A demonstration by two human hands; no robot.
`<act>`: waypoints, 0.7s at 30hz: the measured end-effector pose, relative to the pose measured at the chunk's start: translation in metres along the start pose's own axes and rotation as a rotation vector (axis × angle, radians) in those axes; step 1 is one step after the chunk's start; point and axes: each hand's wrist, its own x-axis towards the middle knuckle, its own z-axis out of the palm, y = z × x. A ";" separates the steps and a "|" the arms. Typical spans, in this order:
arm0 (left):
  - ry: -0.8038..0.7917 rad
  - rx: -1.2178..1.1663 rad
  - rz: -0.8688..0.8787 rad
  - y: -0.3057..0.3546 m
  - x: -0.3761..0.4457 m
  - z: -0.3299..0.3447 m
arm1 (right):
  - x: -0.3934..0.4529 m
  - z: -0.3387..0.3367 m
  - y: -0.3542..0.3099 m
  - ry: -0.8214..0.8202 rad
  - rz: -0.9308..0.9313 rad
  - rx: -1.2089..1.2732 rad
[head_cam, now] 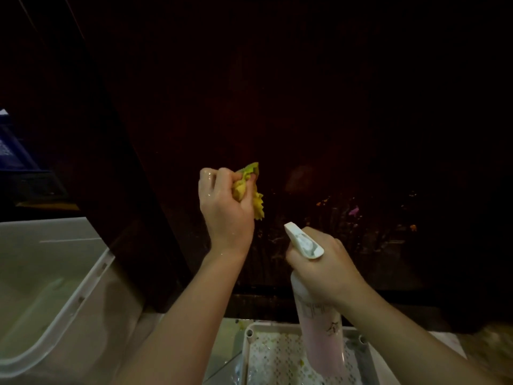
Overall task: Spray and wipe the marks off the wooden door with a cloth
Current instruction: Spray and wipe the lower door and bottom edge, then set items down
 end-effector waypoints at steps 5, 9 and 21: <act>-0.188 0.164 0.193 -0.008 -0.037 0.016 | 0.000 -0.010 0.014 -0.007 0.054 0.078; -0.392 0.293 0.302 -0.022 -0.071 0.023 | -0.001 -0.008 0.018 0.028 0.065 0.071; -0.276 0.034 0.017 -0.001 -0.045 0.019 | -0.001 -0.028 0.010 0.290 -0.016 -0.085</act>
